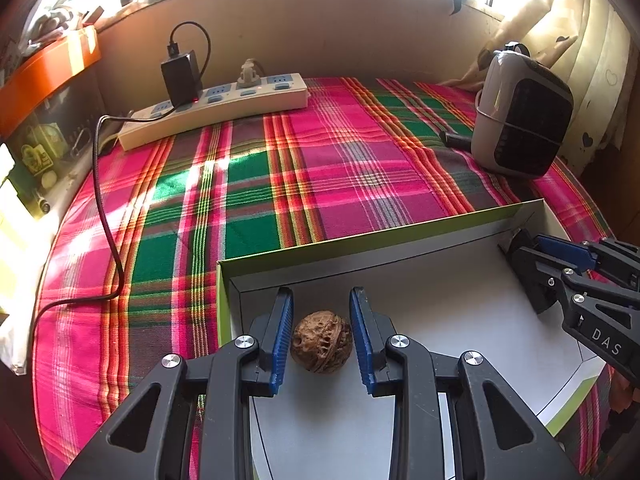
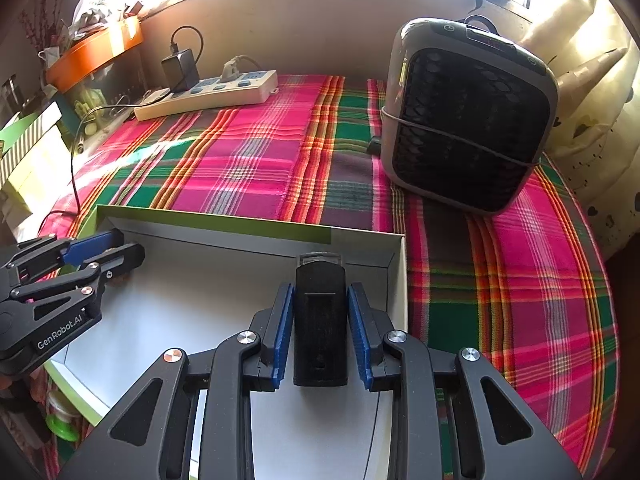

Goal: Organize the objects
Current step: 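Open the left tool to drop the walnut while the right tool releases the charger in the box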

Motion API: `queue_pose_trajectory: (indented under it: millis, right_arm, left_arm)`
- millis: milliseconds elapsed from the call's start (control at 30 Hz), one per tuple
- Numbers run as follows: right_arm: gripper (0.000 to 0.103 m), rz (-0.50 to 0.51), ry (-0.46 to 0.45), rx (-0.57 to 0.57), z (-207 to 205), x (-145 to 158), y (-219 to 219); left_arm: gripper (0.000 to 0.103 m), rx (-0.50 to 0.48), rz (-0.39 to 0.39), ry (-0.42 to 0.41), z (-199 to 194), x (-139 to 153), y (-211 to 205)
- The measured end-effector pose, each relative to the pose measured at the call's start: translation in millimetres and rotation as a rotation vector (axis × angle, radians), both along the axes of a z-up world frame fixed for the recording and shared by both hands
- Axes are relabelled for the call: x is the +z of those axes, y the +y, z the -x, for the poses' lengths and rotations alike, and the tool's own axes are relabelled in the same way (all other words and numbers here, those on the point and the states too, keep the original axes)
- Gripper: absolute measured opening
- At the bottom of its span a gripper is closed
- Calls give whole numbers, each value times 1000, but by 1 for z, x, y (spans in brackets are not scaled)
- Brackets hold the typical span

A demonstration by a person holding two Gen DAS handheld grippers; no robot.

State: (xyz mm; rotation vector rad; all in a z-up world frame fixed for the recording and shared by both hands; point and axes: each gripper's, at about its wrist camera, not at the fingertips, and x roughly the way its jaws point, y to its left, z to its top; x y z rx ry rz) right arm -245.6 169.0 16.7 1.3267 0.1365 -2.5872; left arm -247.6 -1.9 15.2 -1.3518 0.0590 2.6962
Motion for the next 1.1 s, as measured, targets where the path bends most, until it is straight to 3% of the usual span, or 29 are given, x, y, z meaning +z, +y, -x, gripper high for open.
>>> queue_pose_trajectory:
  millis: [567,1100]
  right_arm:
    - [30,-2,10,-13,1,2,1]
    - [48,33,33,-5,-14,12,-2]
  left_arm:
    - [30,-15,-4,-9,-1,0,-1]
    - [41,-20,-17,-8,-20,9,-2]
